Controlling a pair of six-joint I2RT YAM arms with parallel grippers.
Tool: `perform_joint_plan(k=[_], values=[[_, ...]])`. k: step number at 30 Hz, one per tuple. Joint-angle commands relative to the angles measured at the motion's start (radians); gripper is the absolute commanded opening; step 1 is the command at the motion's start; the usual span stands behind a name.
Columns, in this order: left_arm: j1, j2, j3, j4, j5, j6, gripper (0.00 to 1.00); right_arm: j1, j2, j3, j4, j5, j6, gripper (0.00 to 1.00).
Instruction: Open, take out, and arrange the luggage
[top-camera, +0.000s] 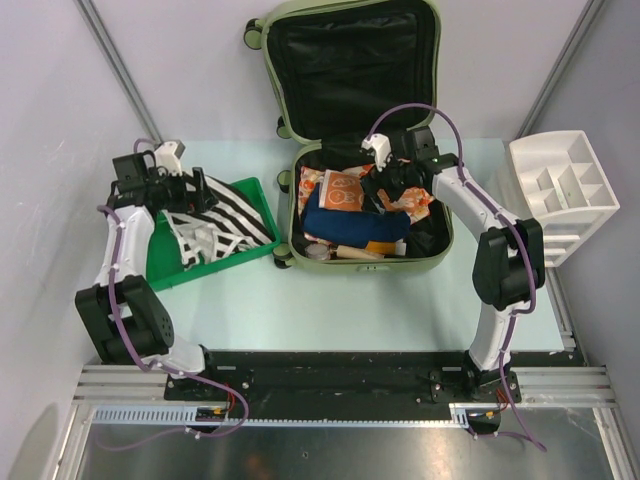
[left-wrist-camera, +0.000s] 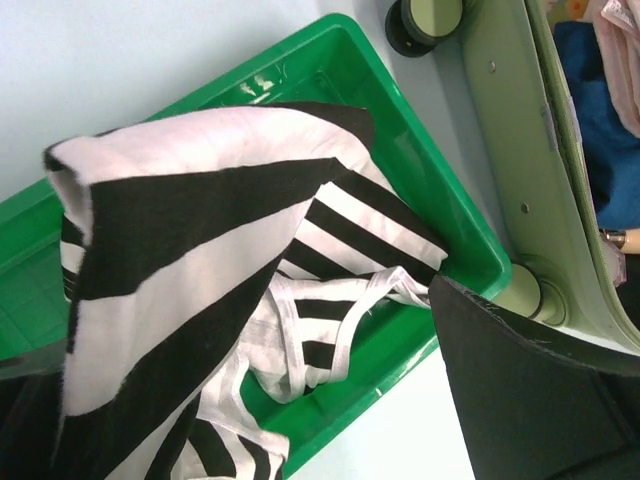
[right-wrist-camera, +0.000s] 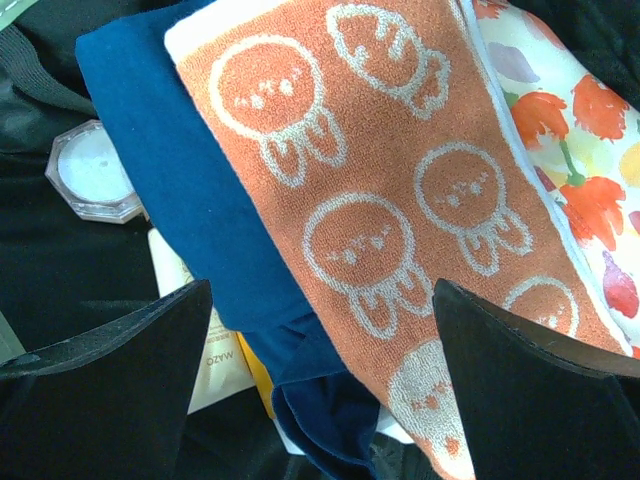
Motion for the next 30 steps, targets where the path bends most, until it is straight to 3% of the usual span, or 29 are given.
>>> perform_joint_plan(k=[1,6,13,20,23,27,30], values=[[-0.024,-0.010,0.043,-0.071,0.038,0.093,1.00,0.004,0.002,0.036,0.018,-0.020,0.015,0.97],[-0.070,0.097,0.036,-0.117,0.341,-0.026,1.00,0.004,0.010,0.043,0.021,-0.033,0.021,0.97],[-0.139,0.174,-0.121,-0.066,0.613,-0.209,0.98,0.015,0.011,0.045,0.022,-0.060,0.042,0.97],[-0.138,0.140,-0.115,0.091,0.727,-0.243,1.00,0.071,0.019,0.050,0.088,-0.117,0.068,0.97],[-0.123,0.135,-0.084,0.117,0.735,-0.221,1.00,0.126,0.042,0.019,0.280,-0.183,0.148,0.96],[-0.095,0.149,-0.067,0.137,0.791,-0.203,0.96,0.226,0.085,-0.021,0.688,-0.229,0.280,0.98],[-0.064,0.146,-0.063,0.140,0.830,-0.174,0.92,0.268,0.165,-0.001,0.871,-0.247,0.312,0.99]])
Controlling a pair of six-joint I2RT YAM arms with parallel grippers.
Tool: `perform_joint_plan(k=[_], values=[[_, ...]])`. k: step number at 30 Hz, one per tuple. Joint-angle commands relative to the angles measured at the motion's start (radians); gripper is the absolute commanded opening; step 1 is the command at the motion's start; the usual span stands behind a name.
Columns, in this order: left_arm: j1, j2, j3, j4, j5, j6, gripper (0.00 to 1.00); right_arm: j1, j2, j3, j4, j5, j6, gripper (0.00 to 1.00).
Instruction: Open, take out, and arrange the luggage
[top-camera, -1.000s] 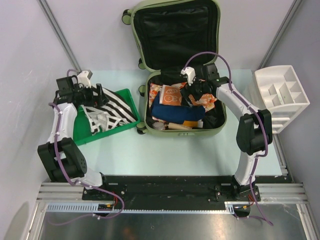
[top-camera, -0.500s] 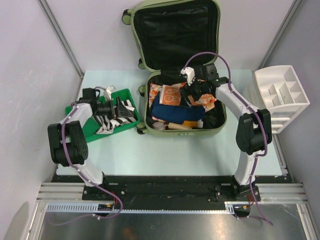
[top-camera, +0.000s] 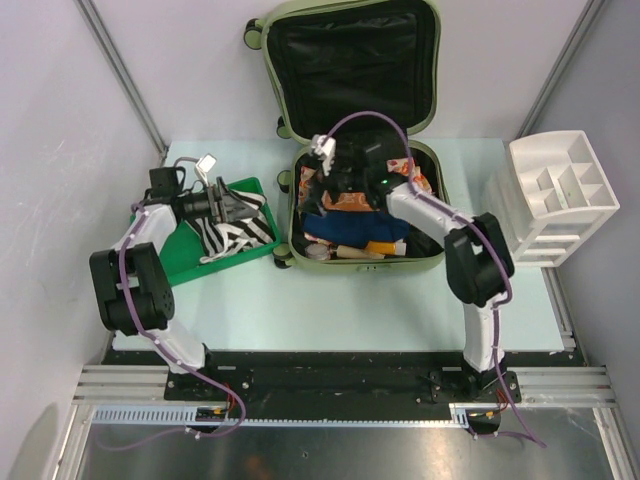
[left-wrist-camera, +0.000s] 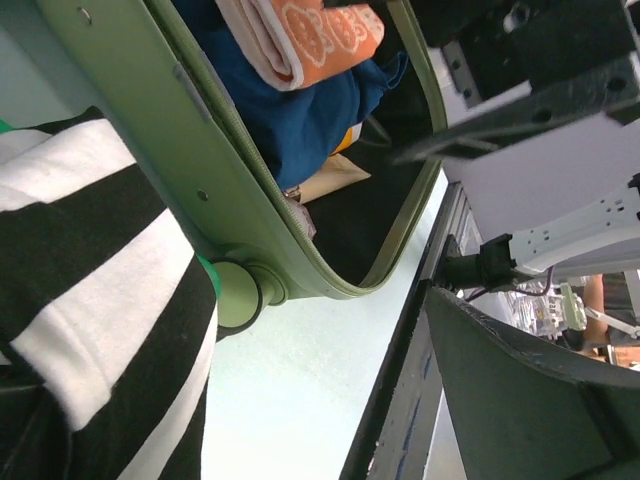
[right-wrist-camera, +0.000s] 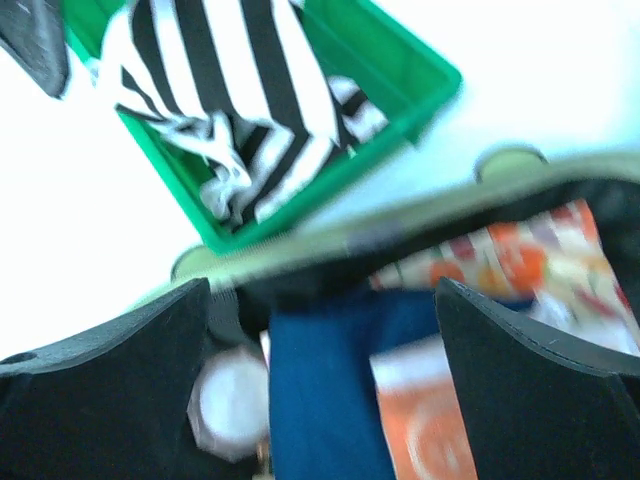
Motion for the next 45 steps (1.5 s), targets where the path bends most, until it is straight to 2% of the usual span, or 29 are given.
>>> perform_joint_plan(k=[1,5,8,15,18,20,21,22,24,25,26,27,34,37,41,45], values=[[0.055,-0.042,0.040,0.035,0.145,0.057,0.89,0.081,0.126,0.026,0.425,-0.083,0.108,0.99],[0.076,-0.055,0.018,0.038,0.159,0.057,0.88,0.108,0.258,0.139,0.535,-0.100,0.160,0.98],[0.076,-0.081,-0.017,0.037,0.165,0.057,0.88,0.125,0.339,0.239,0.557,-0.114,0.168,0.99],[0.081,-0.124,-0.065,0.032,0.153,0.085,0.88,0.171,0.462,0.388,0.485,-0.126,0.046,1.00],[0.086,-0.127,-0.060,0.030,0.136,0.088,0.89,0.182,0.503,0.443,0.467,-0.132,0.041,0.98],[0.090,-0.127,-0.051,0.027,0.111,0.093,0.89,0.187,0.511,0.464,0.455,-0.137,0.038,0.87],[0.092,-0.129,-0.040,0.027,0.097,0.100,0.90,0.193,0.513,0.464,0.450,-0.141,0.029,0.78],[0.092,-0.126,-0.036,0.027,0.094,0.100,0.91,0.197,0.516,0.464,0.444,-0.141,0.021,0.62],[0.093,-0.118,-0.010,0.026,0.067,0.097,0.90,0.204,0.516,0.460,0.425,-0.135,0.010,0.41],[0.099,-0.118,-0.002,0.026,0.058,0.097,0.91,0.204,0.511,0.454,0.421,-0.126,0.009,0.14],[0.105,-0.120,0.020,0.026,0.041,0.100,0.92,0.202,0.505,0.446,0.410,-0.115,0.003,0.04],[0.113,-0.123,0.032,0.027,0.022,0.106,0.93,0.201,0.500,0.429,0.396,-0.097,-0.016,0.00],[0.246,-0.111,0.149,0.026,-0.053,0.024,0.98,0.158,0.474,0.392,0.349,-0.048,-0.019,0.00],[0.251,-0.135,0.155,0.039,-0.108,-0.004,1.00,0.148,0.468,0.383,0.346,-0.042,-0.007,0.00],[0.254,-0.152,0.129,0.133,-0.211,-0.157,1.00,0.154,0.462,0.372,0.356,-0.046,-0.005,0.00],[0.253,-0.170,0.115,0.145,-0.295,-0.141,0.96,0.187,0.473,0.389,0.356,-0.022,-0.019,0.00]])
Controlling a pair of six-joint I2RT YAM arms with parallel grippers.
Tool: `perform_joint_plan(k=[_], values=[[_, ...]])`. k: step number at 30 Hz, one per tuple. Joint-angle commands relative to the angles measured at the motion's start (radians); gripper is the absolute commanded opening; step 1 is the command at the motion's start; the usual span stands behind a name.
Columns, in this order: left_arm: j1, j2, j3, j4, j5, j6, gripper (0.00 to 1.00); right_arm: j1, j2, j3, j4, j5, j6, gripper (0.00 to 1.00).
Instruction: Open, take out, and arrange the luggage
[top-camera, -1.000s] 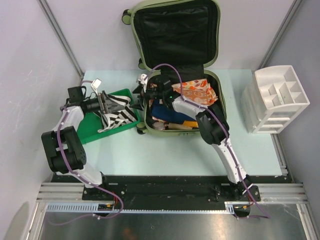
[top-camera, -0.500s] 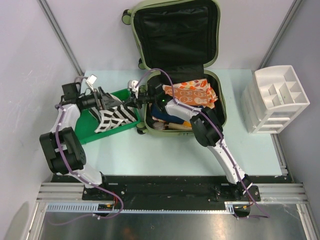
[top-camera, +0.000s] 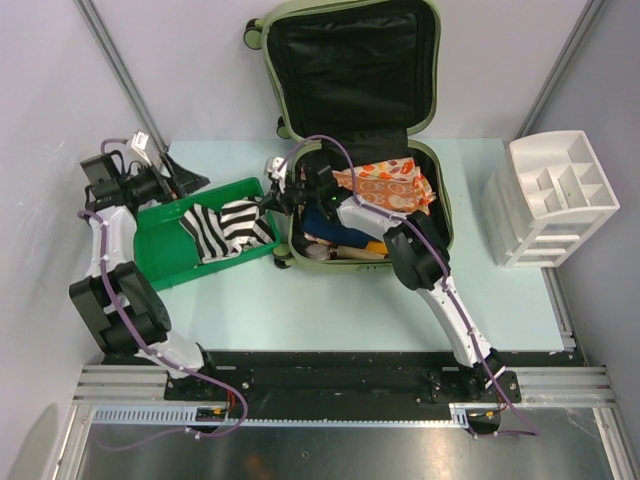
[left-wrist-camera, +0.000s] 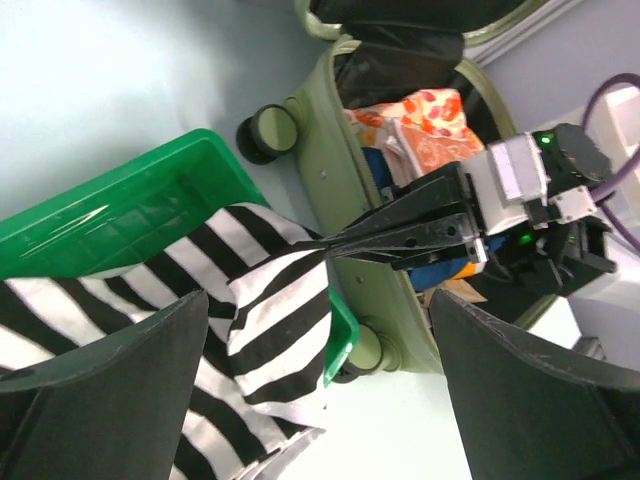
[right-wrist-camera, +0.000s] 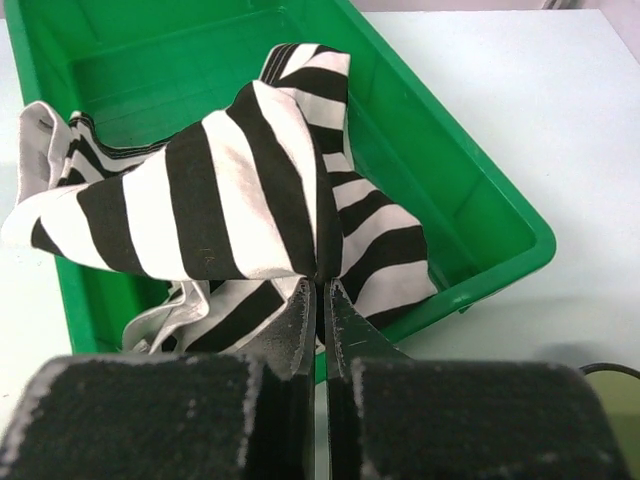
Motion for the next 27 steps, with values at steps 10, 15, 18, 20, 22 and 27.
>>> perform_joint_plan(k=[10,15,18,20,22,27], values=[[-0.037,-0.062,-0.199,-0.017,-0.323,0.101,0.72,0.085,0.064,0.189,-0.138,0.283,-0.074,0.39],[-0.146,0.009,-0.234,-0.022,-0.355,0.182,0.66,0.085,0.005,0.208,-0.192,0.303,-0.055,0.70],[-0.201,0.086,-0.224,-0.022,-0.407,0.185,0.60,0.068,-0.085,0.159,-0.199,0.283,-0.037,0.77],[-0.218,0.134,-0.193,-0.022,-0.462,0.167,0.55,0.054,-0.130,0.122,-0.215,0.281,-0.026,0.81],[-0.220,0.205,-0.165,-0.022,-0.494,0.137,0.51,0.030,-0.195,0.098,-0.251,0.281,-0.023,0.85],[-0.202,0.301,-0.066,-0.027,-0.642,0.109,0.45,-0.062,-0.317,0.027,-0.449,0.274,-0.064,0.87]])
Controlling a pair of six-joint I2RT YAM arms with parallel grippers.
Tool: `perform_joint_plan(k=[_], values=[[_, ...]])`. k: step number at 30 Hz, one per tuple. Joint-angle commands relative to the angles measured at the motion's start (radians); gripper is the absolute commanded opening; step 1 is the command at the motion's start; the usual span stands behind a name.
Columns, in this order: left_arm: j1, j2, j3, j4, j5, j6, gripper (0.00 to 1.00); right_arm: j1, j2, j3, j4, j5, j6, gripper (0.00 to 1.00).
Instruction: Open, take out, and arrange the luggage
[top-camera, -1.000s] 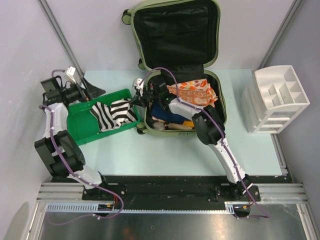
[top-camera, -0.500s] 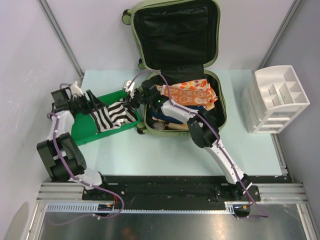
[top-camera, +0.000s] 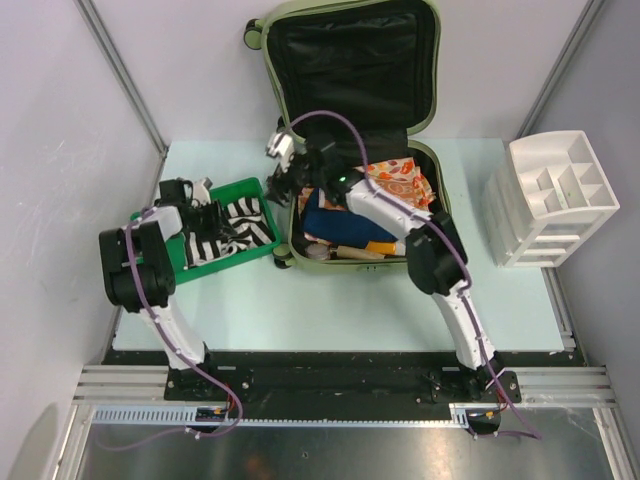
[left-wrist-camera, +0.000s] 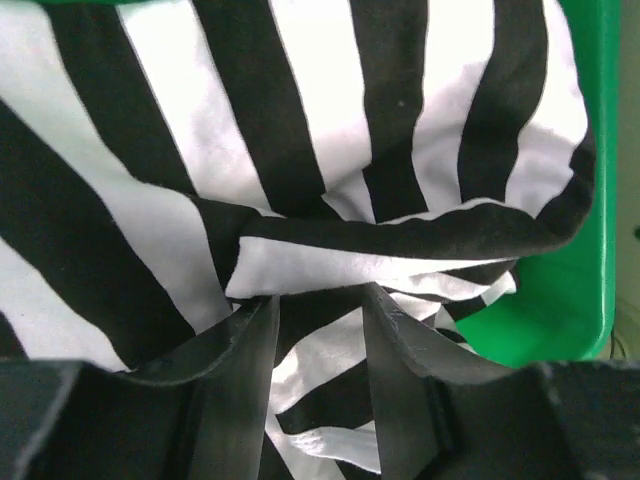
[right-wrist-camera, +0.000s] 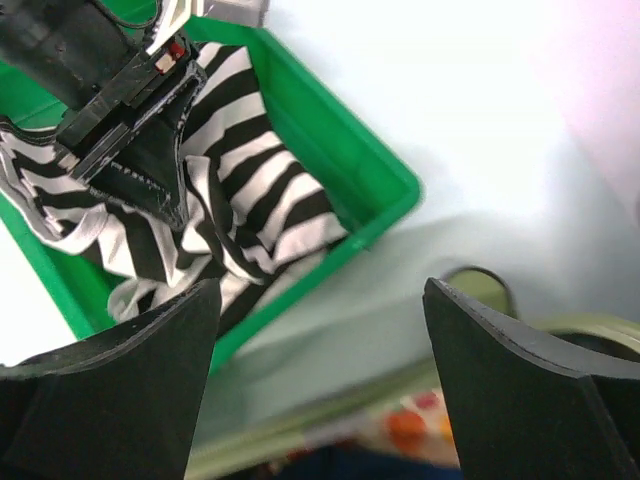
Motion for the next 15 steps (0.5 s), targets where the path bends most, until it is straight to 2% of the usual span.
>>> perform_joint_plan(k=[1,4,5,6,8,10,11,15], values=[[0.028,0.037,0.108,0.005,-0.144,-0.012,0.45,-0.096,-0.203,-0.032,-0.184,-0.004,-0.034,0.87],[0.028,-0.010,0.133,-0.007,-0.037,0.031,0.60,-0.168,-0.260,-0.041,-0.387,-0.012,-0.084,0.85],[0.026,-0.076,0.127,-0.007,0.005,0.036,0.71,-0.188,-0.271,-0.046,-0.437,-0.010,-0.098,0.83],[0.022,-0.107,0.120,-0.007,0.048,0.036,0.76,-0.203,-0.282,-0.062,-0.520,-0.009,-0.120,0.82],[0.017,-0.205,0.108,-0.010,0.083,0.059,0.86,-0.241,-0.322,-0.102,-0.577,0.008,-0.193,0.79],[0.017,-0.262,0.104,-0.010,0.103,0.056,0.92,-0.258,-0.351,-0.183,-0.591,0.040,-0.229,0.77],[0.016,-0.283,0.110,-0.012,0.100,0.054,0.99,-0.258,-0.366,-0.202,-0.591,0.048,-0.259,0.75],[-0.001,-0.386,0.146,-0.010,0.074,0.054,1.00,-0.238,-0.356,-0.257,-0.562,0.083,-0.292,0.71]])
